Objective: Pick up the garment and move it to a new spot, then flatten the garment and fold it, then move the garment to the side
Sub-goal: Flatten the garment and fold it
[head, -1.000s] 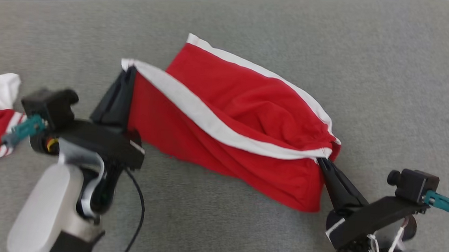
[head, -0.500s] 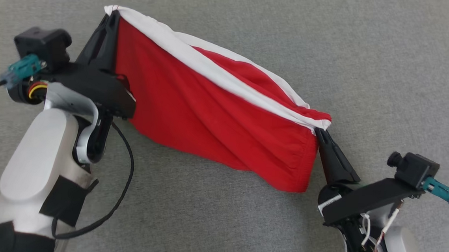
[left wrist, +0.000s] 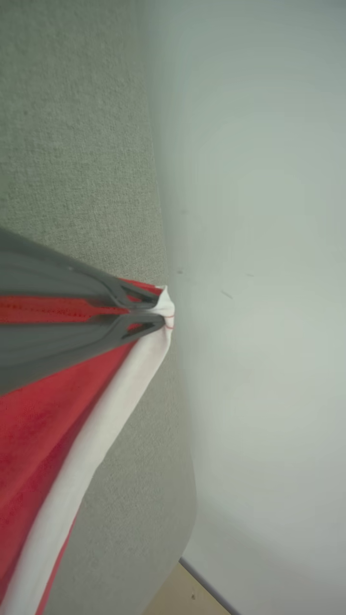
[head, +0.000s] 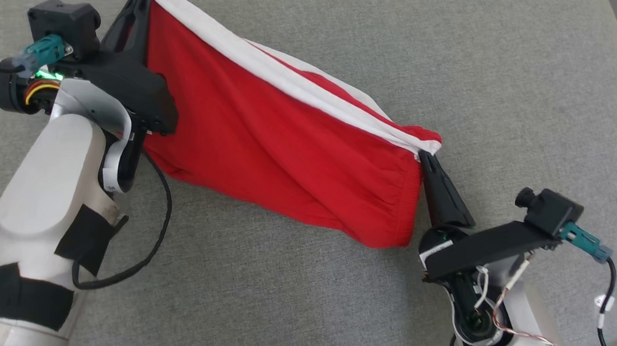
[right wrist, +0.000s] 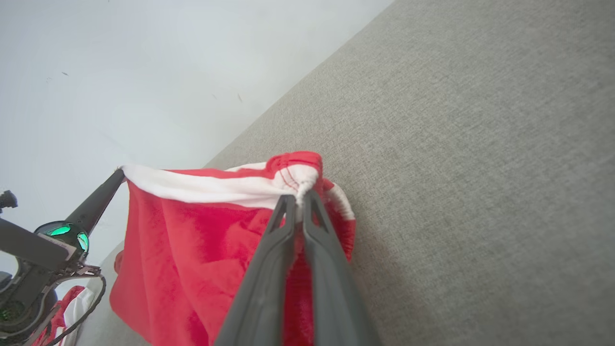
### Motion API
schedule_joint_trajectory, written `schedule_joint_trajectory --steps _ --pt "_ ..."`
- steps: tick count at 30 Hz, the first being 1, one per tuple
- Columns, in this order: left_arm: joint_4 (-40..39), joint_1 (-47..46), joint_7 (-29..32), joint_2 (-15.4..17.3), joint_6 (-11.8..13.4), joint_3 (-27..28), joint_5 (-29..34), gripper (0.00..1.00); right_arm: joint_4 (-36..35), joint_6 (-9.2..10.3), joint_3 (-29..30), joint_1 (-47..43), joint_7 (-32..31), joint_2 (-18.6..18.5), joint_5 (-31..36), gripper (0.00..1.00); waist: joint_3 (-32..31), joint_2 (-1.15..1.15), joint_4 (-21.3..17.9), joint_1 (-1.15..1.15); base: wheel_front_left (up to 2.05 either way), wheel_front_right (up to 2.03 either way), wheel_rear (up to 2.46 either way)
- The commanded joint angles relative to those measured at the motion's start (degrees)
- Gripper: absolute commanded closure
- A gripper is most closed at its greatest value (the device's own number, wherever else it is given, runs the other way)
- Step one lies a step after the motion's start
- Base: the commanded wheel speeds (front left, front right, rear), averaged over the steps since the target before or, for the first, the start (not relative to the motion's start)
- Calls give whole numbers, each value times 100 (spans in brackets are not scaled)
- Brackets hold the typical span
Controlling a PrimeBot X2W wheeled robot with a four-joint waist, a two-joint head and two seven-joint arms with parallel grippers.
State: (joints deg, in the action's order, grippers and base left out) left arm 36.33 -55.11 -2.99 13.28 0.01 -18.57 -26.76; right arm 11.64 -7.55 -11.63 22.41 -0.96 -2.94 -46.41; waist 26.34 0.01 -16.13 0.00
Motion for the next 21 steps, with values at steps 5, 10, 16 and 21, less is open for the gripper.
schedule_joint_trajectory --steps 5,10,16,21 --pt "309 -269 -48 102 -35 -160 200 100 314 9 -206 331 110 8 -147 100 57 -1 -66 0 0 0 0" --pt "640 -464 -163 119 -82 -270 317 0 728 9 -247 600 297 7 -297 82 102 -1 -67 0 0 0 0" --pt "965 -496 -388 55 -19 -332 369 0 1135 9 -284 754 449 9 -506 0 34 -1 -6 0 0 0 0" --pt "1230 -357 -429 52 -17 -346 294 0 1139 9 -220 619 399 9 -373 0 -105 -1 85 0 0 0 0"
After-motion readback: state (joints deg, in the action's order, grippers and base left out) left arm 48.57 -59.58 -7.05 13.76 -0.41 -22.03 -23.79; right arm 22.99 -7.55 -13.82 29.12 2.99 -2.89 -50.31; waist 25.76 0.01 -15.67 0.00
